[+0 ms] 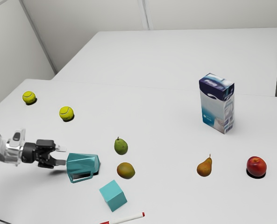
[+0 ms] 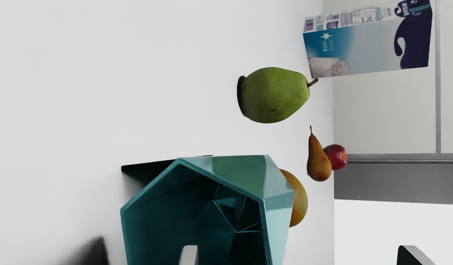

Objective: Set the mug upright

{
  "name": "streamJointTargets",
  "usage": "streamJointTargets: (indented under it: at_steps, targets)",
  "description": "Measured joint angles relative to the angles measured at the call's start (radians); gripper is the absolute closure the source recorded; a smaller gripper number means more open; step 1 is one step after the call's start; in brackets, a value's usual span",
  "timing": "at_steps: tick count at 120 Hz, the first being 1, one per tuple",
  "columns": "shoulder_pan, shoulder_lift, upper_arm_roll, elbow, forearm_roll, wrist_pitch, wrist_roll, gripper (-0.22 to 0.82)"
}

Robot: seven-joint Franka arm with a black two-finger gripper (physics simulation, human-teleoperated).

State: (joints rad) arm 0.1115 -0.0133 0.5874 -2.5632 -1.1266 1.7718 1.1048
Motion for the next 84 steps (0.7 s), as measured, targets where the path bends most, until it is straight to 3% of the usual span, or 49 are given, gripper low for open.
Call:
streamJointTargets:
  at_steps: [41, 48, 67, 84]
  targets:
    - [-0.056, -0.002, -0.052, -0.034, -0.082, 0.026, 0.008, 0.05]
    - [-0.067, -0.002, -0.059, -0.034, -0.088, 0.033, 0.006, 0.13]
    - [-0.097, -0.002, -0.064, -0.034, -0.100, 0.046, 0.001, 0.50]
    - [-0.102, -0.005, -0.065, -0.033, -0.103, 0.051, -0.002, 0.66]
